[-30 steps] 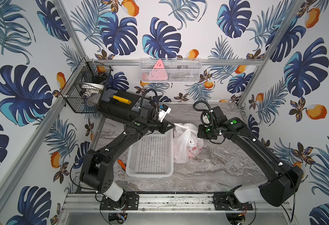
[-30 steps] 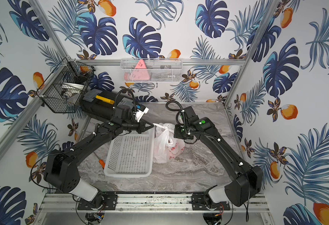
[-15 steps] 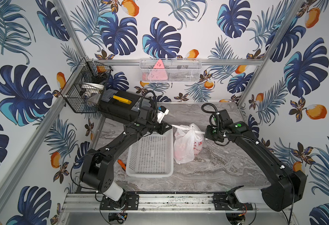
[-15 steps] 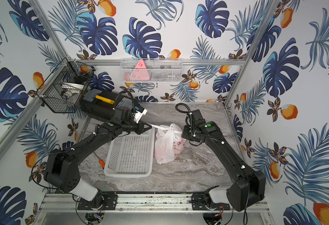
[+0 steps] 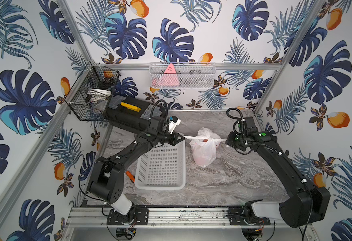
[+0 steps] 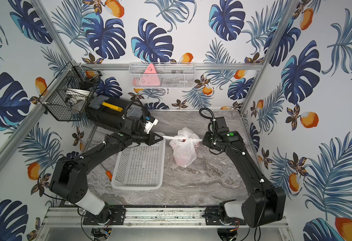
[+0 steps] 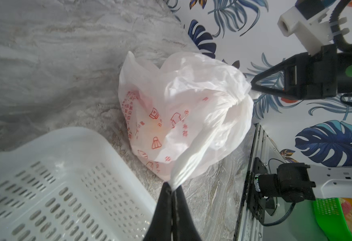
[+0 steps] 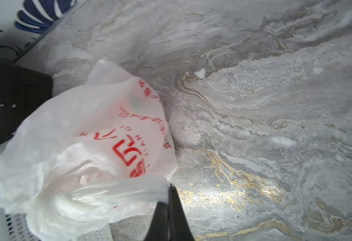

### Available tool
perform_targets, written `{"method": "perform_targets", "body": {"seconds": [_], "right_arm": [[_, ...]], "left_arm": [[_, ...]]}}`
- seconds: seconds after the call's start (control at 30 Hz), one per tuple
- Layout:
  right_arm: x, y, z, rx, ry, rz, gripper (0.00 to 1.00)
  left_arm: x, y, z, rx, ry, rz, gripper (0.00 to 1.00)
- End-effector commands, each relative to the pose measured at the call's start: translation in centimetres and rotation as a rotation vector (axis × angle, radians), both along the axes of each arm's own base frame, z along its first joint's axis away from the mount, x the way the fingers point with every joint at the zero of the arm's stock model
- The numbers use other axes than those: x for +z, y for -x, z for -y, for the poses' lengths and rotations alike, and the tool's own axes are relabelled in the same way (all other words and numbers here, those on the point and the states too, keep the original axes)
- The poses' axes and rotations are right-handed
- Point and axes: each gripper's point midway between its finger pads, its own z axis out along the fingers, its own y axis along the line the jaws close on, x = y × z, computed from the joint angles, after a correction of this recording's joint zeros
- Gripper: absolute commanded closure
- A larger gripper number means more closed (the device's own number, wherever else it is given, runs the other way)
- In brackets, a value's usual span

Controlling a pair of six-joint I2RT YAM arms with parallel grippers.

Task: Place the peach into a plastic bag & tie a knot
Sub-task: Tie the plastic bag at the center of the board.

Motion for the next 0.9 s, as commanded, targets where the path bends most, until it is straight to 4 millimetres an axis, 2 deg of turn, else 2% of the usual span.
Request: {"method": "perform_targets", "body": {"seconds": [0.0, 0.07, 0.13, 0.3, 0.5, 0.6, 0.63, 0.73, 0.8, 0.87], "right_arm": [[-1.2, -0.3, 2.7, -0.095, 0.021, -0.015, 1.00], [-1.6, -0.5, 3.7, -0.125, 0.010, -0.023, 1.00], [-1.5, -0.8, 3.6, -0.124, -0.009, -0.022, 1.00], [-0.8, -2.0, 2.0, -0.098, -0.099, 0.005, 1.00], [-0.8, -3.0, 2.6, -0.160, -0.105, 0.029, 1.00], [-1.9, -2.4, 4.7, -0.254, -0.099, 0.015, 1.00], [-3.1, -1.7, 5.7, -0.296, -0.110, -0.001, 1.00], [-4.7, -0.7, 7.7, -0.366, -0.129, -0.023, 1.00], [-4.6, -0.9, 7.4, -0.356, -0.145, -0.022, 1.00], [-4.0, -1.6, 6.0, -0.311, -0.174, -0.017, 1.00]], "left_arm": [[-1.6, -0.4, -2.2, 0.076, -0.088, -0.025, 1.00], [-2.2, -0.6, -3.7, 0.119, -0.114, -0.053, 1.00], [-1.9, -0.7, -4.2, 0.135, -0.107, -0.060, 1.00], [-1.0, -0.7, -2.8, 0.102, -0.030, -0.071, 1.00], [-2.5, -0.7, -3.7, 0.139, -0.086, -0.093, 1.00], [-4.5, -0.6, -5.5, 0.193, -0.179, -0.131, 1.00], [-5.1, -0.5, -6.6, 0.219, -0.213, -0.143, 1.00], [-5.3, -0.5, -8.4, 0.267, -0.229, -0.152, 1.00], [-4.7, -0.7, -8.1, 0.258, -0.211, -0.138, 1.00], [-3.6, -0.9, -7.0, 0.236, -0.137, -0.131, 1.00]]}}
